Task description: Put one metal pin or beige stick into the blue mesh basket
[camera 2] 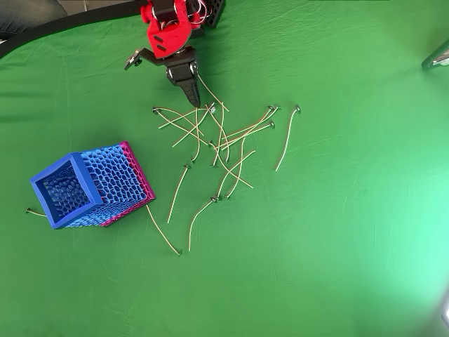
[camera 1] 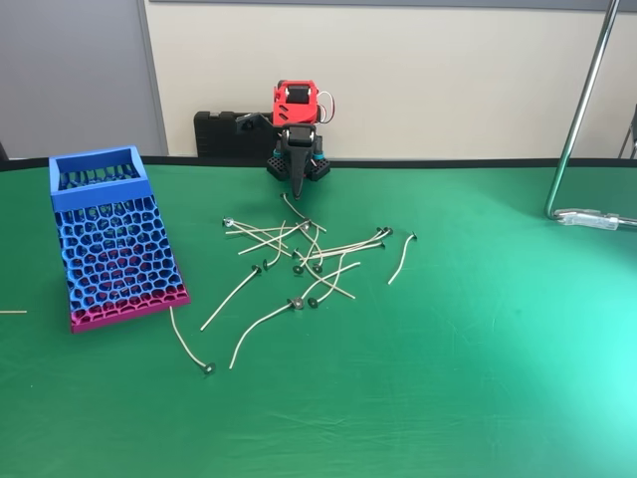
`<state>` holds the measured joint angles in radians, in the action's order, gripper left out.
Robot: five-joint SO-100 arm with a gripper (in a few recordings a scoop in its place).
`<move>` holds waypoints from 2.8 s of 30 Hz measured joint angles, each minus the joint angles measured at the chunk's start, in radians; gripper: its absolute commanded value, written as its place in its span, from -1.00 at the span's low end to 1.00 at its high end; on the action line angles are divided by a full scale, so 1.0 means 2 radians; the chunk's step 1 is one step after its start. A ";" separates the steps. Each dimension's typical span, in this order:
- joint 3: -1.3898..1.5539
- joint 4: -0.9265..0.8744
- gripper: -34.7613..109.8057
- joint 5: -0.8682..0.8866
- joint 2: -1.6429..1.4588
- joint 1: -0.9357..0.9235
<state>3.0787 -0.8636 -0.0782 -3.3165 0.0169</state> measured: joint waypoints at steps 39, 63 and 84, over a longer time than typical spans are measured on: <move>-0.009 0.027 -0.51 -0.015 0.068 0.006; -0.297 -0.094 -0.51 -0.005 0.349 0.041; -0.578 -0.153 -0.51 -0.090 0.637 -0.008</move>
<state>1.9236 -1.1689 -0.2577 -2.0433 0.0000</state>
